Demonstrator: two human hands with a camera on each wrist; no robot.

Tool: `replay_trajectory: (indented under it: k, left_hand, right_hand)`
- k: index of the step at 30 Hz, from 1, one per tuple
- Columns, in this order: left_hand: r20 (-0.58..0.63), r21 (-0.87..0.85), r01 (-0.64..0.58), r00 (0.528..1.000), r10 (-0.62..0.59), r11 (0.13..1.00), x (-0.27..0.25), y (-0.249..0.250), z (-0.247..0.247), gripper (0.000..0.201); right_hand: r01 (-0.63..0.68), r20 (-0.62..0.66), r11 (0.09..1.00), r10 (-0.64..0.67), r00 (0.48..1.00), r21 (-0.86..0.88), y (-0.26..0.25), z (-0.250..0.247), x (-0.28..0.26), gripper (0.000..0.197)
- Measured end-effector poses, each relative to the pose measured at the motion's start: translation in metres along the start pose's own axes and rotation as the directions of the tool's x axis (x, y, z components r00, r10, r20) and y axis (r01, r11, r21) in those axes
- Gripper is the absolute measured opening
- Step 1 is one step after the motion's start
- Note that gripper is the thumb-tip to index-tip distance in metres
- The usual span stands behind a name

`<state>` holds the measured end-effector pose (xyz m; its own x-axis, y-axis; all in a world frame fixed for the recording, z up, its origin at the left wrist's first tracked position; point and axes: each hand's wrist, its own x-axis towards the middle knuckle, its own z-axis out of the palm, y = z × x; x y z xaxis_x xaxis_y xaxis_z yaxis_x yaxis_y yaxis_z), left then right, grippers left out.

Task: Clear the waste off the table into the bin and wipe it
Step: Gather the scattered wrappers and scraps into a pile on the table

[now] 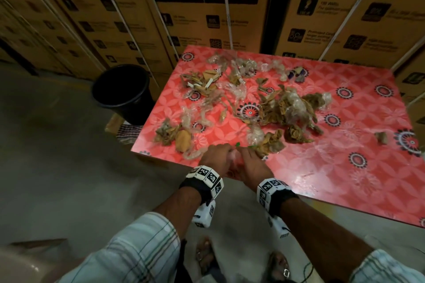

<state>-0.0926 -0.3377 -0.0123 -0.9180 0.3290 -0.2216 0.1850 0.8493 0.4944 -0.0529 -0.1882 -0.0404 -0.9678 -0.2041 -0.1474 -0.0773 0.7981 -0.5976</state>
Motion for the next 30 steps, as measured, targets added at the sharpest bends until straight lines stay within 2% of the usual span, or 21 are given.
replay_trajectory:
  k: [2, 3, 7, 9, 13, 18, 22, 26, 30]
  left_hand:
    - [-0.006, 0.117, -0.063, 0.998, 0.064, 0.991, -0.002, -0.009, -0.009, 0.029]
    - [0.006, 0.163, -0.086, 0.996, 0.086, 0.983, -0.002, -0.015, -0.011, 0.030]
    - [-0.018, 0.196, -0.055, 0.998, 0.060, 0.979, -0.008, -0.039, -0.017, 0.058]
    - [-0.026, 0.211, -0.014, 0.999, 0.019, 0.977, -0.014, -0.049, -0.024, 0.073]
    - [-0.052, 0.254, 0.094, 0.995, -0.083, 0.963, -0.017, -0.075, -0.038, 0.097]
    - [-0.096, 0.309, 0.279, 0.960, -0.262, 0.909, -0.005, -0.109, -0.042, 0.115]
    - [-0.120, 0.266, 0.317, 0.948, -0.295, 0.910, 0.010, -0.134, -0.039, 0.113]
    - [-0.140, 0.199, 0.188, 0.977, -0.162, 0.962, 0.024, -0.136, -0.047, 0.088]
    - [-0.163, -0.007, 0.156, 0.974, -0.155, 0.988, 0.031, -0.131, -0.057, 0.090]
  right_hand:
    - [0.026, -0.002, 1.000, -0.026, 1.000, 0.001, -0.008, 0.003, 0.007, 0.066]
    - [0.030, 0.010, 1.000, -0.030, 0.999, -0.004, -0.013, 0.004, 0.010, 0.066]
    - [-0.027, -0.023, 0.997, 0.025, 0.999, -0.076, -0.026, 0.007, 0.024, 0.038]
    - [-0.024, -0.021, 0.993, 0.022, 1.000, -0.118, -0.033, 0.011, 0.027, 0.039]
    - [0.003, 0.003, 0.995, -0.003, 1.000, -0.098, -0.045, 0.025, 0.034, 0.056]
    - [0.031, 0.056, 0.998, -0.028, 0.998, -0.048, -0.060, 0.042, 0.039, 0.067]
    - [0.053, 0.072, 0.993, -0.046, 0.996, -0.105, -0.058, 0.054, 0.046, 0.074]
    - [0.080, 0.082, 0.985, -0.068, 0.994, -0.152, -0.063, 0.061, 0.058, 0.075]
    - [0.055, 0.051, 0.988, -0.048, 0.998, -0.145, -0.075, 0.057, 0.075, 0.066]
